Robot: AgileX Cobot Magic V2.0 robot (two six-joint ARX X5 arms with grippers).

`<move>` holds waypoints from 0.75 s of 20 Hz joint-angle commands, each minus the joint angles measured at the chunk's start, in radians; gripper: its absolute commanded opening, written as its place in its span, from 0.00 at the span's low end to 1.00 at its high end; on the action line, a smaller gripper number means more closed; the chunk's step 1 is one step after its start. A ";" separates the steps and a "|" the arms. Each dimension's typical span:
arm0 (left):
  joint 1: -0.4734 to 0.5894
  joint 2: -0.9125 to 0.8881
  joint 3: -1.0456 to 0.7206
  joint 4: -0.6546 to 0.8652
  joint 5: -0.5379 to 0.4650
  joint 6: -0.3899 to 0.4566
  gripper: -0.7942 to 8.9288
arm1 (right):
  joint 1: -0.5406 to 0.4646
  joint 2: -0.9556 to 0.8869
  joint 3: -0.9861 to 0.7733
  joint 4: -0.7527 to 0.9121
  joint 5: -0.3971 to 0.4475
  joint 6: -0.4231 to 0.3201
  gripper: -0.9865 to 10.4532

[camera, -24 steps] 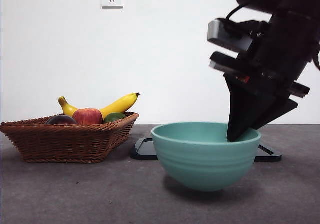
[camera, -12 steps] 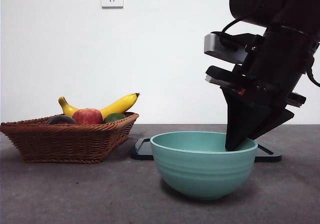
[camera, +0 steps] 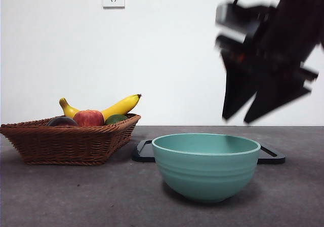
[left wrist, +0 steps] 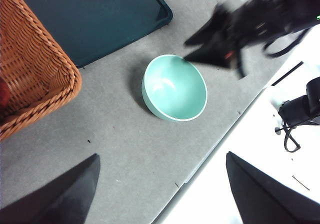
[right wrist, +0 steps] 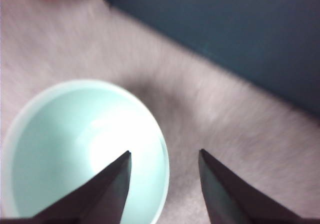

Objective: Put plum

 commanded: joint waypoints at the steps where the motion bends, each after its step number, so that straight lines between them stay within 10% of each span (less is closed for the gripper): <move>1: -0.003 0.006 0.016 0.004 0.005 0.016 0.49 | 0.004 -0.072 0.056 -0.042 0.004 0.005 0.27; 15: -0.003 0.006 0.016 -0.006 0.005 0.016 0.49 | 0.005 -0.461 0.180 -0.472 -0.251 -0.022 0.27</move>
